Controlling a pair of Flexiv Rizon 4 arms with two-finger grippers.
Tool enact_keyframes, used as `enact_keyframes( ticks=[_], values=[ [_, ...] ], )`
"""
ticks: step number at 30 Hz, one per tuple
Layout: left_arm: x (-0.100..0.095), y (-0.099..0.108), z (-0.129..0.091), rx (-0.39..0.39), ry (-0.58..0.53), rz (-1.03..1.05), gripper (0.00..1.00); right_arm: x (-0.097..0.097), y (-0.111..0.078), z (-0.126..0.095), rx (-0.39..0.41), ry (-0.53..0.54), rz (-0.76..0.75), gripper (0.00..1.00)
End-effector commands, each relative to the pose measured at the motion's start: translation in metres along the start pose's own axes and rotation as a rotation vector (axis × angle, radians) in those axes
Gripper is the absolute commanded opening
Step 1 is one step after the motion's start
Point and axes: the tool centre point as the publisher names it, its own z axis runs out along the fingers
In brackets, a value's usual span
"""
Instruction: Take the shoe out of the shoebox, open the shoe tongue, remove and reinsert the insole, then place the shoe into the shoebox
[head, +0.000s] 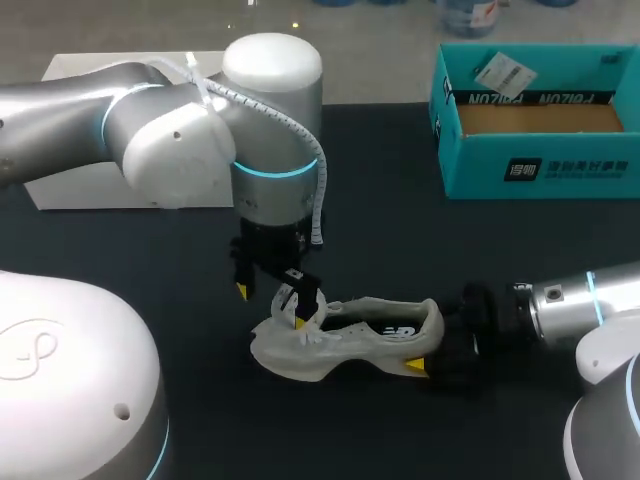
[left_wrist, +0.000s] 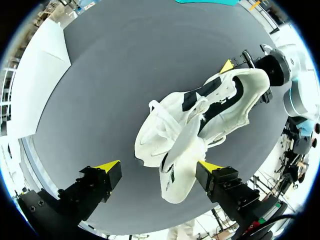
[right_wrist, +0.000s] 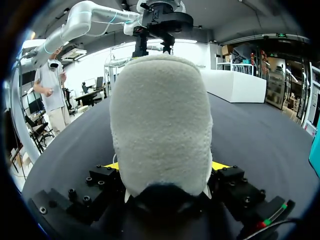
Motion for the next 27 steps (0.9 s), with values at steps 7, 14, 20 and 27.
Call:
enact_keyframes(
  ticks=[7, 14, 20, 27],
  values=[
    [0.001, -0.015, -0.055, 0.005, 0.032, 0.796, 1.00, 0.000, -0.001, 0.000, 0.005, -0.001, 0.000, 0.00],
    [0.017, -0.017, -0.083, 0.069, 0.099, 0.806, 1.00, 0.000, -0.001, 0.000, 0.005, -0.001, 0.000, 0.00],
    [0.033, -0.018, -0.084, 0.068, 0.079, 0.870, 1.00, 0.000, -0.001, 0.000, 0.005, -0.001, 0.000, 0.00],
    [0.046, -0.029, -0.079, 0.078, 0.068, 0.711, 0.00, 0.000, -0.001, 0.000, 0.005, -0.001, 0.000, 0.00]
  ],
)
